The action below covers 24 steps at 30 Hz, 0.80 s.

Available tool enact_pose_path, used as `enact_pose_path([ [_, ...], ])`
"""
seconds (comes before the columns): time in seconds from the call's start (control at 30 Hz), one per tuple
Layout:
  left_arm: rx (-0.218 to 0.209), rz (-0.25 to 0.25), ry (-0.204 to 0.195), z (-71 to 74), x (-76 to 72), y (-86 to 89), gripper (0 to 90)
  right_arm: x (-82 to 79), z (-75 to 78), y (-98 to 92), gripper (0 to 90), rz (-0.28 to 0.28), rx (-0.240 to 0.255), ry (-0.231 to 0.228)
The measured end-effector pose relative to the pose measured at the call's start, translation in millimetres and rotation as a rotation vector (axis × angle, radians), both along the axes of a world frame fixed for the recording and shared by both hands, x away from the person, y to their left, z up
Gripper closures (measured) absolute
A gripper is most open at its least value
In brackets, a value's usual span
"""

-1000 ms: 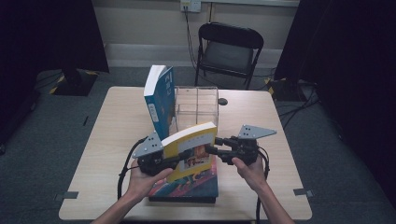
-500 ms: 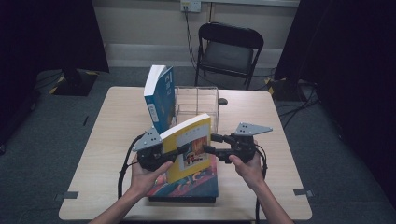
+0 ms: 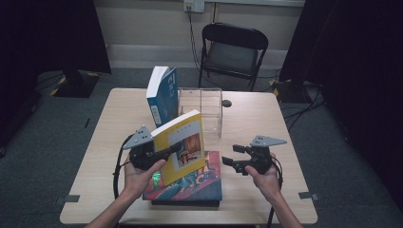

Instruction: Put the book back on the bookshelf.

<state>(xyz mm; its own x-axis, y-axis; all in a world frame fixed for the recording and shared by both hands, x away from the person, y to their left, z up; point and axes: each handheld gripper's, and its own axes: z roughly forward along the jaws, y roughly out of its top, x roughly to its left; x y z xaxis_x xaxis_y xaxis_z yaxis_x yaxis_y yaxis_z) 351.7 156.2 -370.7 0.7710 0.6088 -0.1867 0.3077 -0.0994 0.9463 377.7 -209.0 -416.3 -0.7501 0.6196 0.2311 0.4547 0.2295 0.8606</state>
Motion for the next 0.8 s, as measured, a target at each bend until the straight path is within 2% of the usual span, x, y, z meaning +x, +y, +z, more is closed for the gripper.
enact_pose_path([
  [0.07,0.003,0.009,-0.003,0.6,0.1,1.6,75.7,-0.1,-10.6,-9.4,20.8,-0.036,-0.039,0.029],
  [0.13,0.000,0.011,0.008,0.9,0.0,3.0,75.7,-0.8,-18.3,-16.8,15.2,-0.077,-0.095,0.036],
  [0.2,0.000,0.015,0.013,1.4,-1.8,2.6,75.7,-1.5,-23.5,-24.3,15.0,-0.094,-0.126,0.046],
  [0.23,0.000,0.015,0.005,1.7,-2.0,2.2,75.7,-2.0,-26.1,-29.3,15.0,-0.102,-0.133,0.050],
  [0.37,-0.007,0.035,0.019,1.7,0.4,4.5,75.7,-2.5,-35.7,-50.0,14.9,-0.165,-0.149,0.069],
  [0.47,-0.012,0.045,0.028,1.9,2.8,8.4,75.7,-0.7,-43.0,-62.0,15.0,-0.233,-0.175,0.054],
  [0.57,-0.020,0.067,0.030,3.0,5.8,12.8,75.7,5.0,-49.7,-68.5,15.0,-0.264,-0.190,0.064],
  [0.7,-0.044,0.096,0.043,7.0,13.5,14.2,75.7,11.8,-60.7,-70.6,15.1,-0.307,-0.261,0.099],
  [0.8,-0.036,0.109,0.031,12.4,18.4,10.8,75.7,16.5,-65.9,-69.8,15.1,-0.320,-0.287,0.122],
])
